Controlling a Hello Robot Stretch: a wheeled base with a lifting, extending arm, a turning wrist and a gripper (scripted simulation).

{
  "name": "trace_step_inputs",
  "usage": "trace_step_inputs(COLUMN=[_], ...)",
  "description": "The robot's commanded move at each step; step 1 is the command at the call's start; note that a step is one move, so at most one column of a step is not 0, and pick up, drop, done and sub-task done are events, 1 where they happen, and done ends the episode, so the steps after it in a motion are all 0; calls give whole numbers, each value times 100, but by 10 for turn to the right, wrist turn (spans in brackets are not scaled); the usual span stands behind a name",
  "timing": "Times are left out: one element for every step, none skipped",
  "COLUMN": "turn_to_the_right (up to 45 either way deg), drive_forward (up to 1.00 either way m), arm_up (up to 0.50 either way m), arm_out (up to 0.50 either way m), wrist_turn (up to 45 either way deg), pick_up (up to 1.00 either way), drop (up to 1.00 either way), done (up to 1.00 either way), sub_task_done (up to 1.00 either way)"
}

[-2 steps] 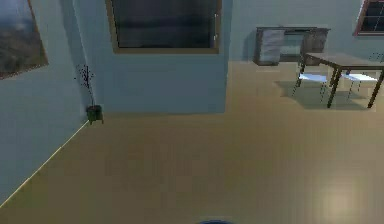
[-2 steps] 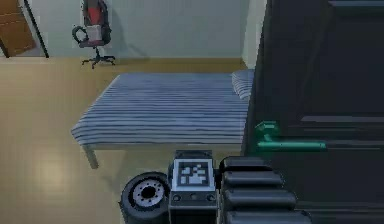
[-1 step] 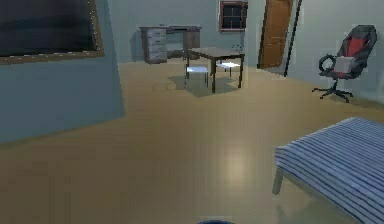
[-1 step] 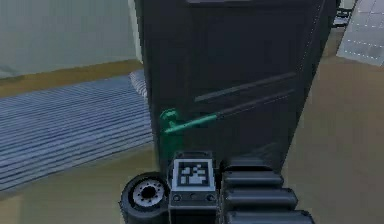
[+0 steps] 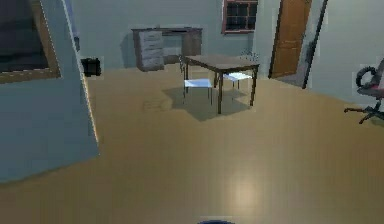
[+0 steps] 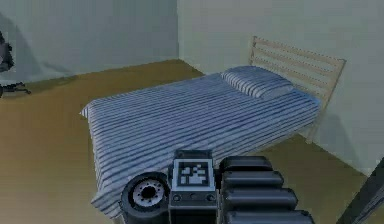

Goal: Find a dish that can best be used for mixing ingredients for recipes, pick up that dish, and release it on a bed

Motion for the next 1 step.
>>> trace_step_inputs(turn_to_the_right=[60], drive_forward=[0], arm_up=[0], arm_out=[0], wrist_turn=[0], pick_up=[0], drop=[0], done=[0], sub_task_done=[0])
